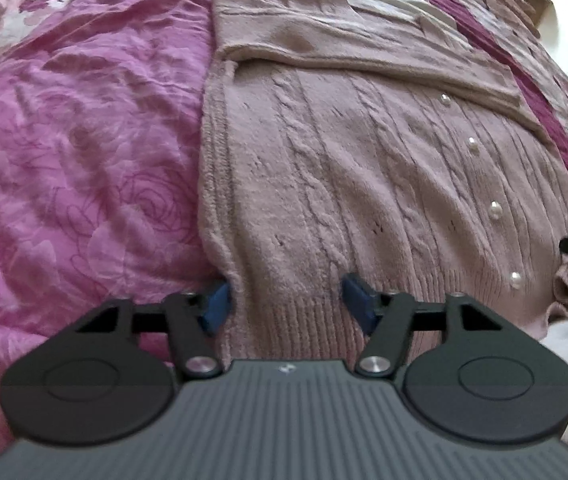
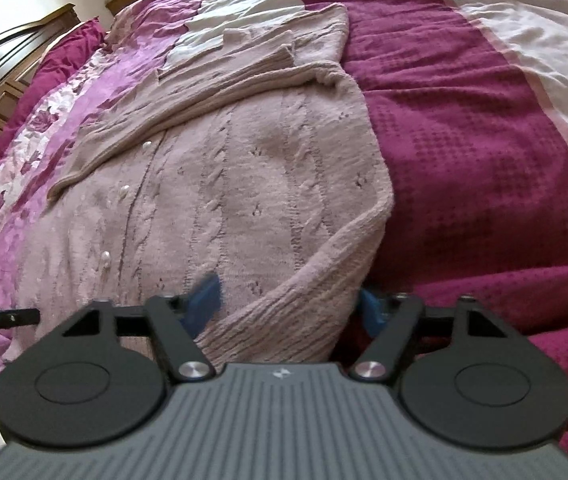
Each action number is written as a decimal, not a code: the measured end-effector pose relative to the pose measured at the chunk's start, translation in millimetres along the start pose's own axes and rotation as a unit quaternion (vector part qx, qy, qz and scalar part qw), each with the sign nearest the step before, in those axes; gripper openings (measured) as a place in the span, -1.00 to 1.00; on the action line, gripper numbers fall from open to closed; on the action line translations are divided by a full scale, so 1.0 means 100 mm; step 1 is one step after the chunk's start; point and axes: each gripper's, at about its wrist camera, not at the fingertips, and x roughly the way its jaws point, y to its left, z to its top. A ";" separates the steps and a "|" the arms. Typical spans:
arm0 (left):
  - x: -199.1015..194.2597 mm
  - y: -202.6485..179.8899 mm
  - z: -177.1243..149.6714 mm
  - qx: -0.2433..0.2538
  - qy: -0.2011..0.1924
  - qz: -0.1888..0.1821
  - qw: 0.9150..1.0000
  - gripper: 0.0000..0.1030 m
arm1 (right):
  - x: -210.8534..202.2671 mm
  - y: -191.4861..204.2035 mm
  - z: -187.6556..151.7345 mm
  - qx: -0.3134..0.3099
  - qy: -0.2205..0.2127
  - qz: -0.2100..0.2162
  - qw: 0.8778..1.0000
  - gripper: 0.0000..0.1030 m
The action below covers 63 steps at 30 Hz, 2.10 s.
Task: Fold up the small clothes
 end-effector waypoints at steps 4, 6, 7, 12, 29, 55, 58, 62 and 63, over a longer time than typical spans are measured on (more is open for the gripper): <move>-0.04 0.01 0.01 -0.007 -0.009 -0.004 1.000 -0.38 | -0.02 -0.02 0.02 0.005 -0.003 0.005 1.000 -0.40; -0.06 0.02 0.02 -0.012 -0.017 -0.015 1.000 -0.64 | -0.02 -0.03 0.02 0.010 -0.005 0.012 1.000 -0.58; -0.08 0.03 0.03 -0.017 -0.022 -0.024 0.999 -0.66 | -0.03 -0.03 0.03 0.012 -0.008 0.014 1.000 -0.65; -0.25 0.08 0.13 -0.057 -0.065 -0.065 0.994 -0.69 | -0.13 -0.12 0.15 0.061 -0.042 0.075 0.994 -0.75; -0.22 0.10 0.95 -0.113 -0.169 -0.035 0.979 -0.69 | 0.17 -0.36 1.04 0.170 -0.169 0.158 0.958 -0.76; 0.16 0.10 0.77 -0.078 -0.091 0.010 0.993 -0.31 | 0.28 -0.06 0.92 0.113 -0.120 0.038 0.986 0.37; 0.19 0.07 0.73 -0.069 -0.080 0.007 0.994 -0.21 | 0.27 0.04 0.88 0.104 -0.113 0.037 0.987 0.39; 0.24 0.04 0.71 -0.066 -0.077 0.007 0.995 -0.20 | 0.32 0.20 0.86 0.084 -0.101 0.024 0.991 0.41; 0.25 0.03 0.71 -0.067 -0.076 0.004 0.995 -0.20 | 0.33 0.24 0.86 0.078 -0.100 0.019 0.992 0.44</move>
